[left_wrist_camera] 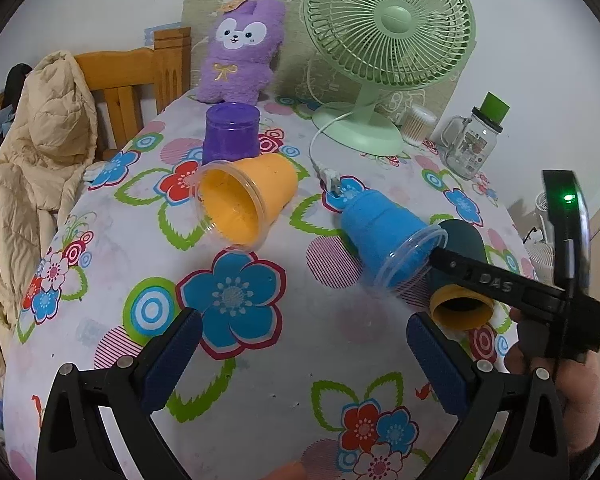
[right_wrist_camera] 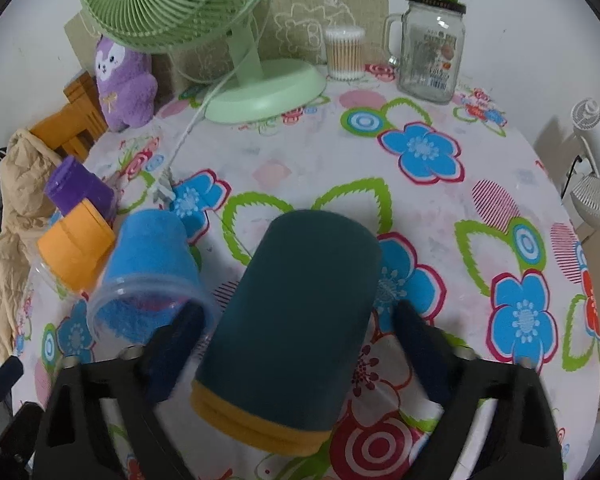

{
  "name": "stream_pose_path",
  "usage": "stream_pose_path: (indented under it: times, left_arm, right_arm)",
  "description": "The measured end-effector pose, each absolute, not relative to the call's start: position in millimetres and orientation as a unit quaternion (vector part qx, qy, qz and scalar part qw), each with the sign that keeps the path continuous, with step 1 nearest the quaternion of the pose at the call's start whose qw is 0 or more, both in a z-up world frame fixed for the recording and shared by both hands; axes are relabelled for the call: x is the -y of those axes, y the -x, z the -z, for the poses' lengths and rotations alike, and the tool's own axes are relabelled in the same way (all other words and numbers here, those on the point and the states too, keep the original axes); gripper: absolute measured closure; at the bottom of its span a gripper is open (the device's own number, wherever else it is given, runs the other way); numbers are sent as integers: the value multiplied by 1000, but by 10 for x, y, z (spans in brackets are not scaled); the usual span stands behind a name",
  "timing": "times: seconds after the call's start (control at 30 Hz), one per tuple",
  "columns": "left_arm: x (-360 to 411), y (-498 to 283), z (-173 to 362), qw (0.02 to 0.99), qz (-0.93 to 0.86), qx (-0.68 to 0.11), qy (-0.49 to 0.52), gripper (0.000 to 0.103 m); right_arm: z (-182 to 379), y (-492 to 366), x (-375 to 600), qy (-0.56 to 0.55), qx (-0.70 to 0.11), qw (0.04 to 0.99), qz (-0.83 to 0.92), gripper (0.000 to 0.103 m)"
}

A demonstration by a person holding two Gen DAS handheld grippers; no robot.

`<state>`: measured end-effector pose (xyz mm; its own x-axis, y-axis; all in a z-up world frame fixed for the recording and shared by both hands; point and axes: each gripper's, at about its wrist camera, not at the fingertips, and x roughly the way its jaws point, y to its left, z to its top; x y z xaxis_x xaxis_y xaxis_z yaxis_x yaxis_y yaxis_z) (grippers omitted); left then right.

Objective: Flip cup upside down
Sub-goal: 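Grasp the teal cup's body with the right gripper and lift it, then carry the teal cup toward the left gripper with the right gripper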

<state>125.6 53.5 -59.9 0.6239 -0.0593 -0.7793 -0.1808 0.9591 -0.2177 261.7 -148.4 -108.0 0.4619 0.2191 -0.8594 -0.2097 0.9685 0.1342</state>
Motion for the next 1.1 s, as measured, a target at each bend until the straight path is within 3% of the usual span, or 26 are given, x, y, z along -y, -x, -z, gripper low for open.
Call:
stream_pose_path:
  times: [0.27,0.83,1.1]
  left_arm:
    - [-504,-1125,574,890,-33,-433,141,0]
    - [-557,-631,461,887,-29,-427,175,0]
    - [-542,-329,350,888,-27,-421,184,0]
  right_arm:
    - [1061,-2512,1486,-7,-500,853,-152,30]
    - [625,-1437,1555,12,-457,865,-209,32]
    - [715,-857,1300,28,-458,851,-256,33]
